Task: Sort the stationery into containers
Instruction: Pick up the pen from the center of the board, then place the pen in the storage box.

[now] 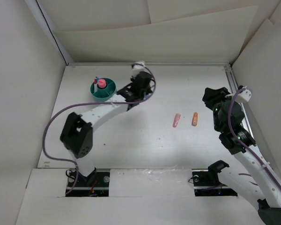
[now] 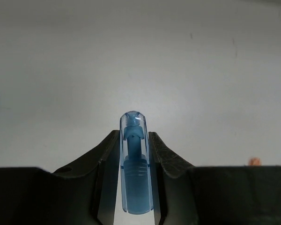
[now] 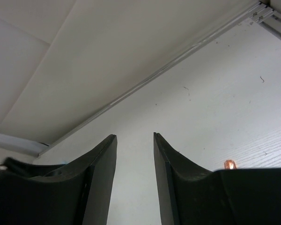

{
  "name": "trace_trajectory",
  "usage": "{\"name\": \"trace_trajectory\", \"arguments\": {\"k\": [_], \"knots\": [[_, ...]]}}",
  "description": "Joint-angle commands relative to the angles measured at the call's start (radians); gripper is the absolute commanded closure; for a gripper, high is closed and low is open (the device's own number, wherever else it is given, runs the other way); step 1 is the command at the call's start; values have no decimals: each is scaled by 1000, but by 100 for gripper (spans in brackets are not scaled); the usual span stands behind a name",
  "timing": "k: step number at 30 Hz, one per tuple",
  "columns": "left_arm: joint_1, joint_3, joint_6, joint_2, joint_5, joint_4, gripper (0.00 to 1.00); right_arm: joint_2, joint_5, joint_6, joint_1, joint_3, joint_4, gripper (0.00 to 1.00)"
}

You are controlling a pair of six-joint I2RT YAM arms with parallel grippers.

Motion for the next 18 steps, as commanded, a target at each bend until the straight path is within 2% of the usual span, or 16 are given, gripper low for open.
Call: {"name": "trace_trajectory", "arguments": {"k": [1,4,7,18], "knots": [[129,-113,-66,-156,-89,47,100,3,-19,-2,-7,6,49,57],[218,-221,-90,-259,-172,106,100,3,-19,-2,-7,6,49,57],[264,-263,-103,-301,-238,166,100,3,-30,-2,-7,6,59,57],[265,-245,190,-198,-454,444,100,-6,-30,-21,-7,6,59,57]]}}
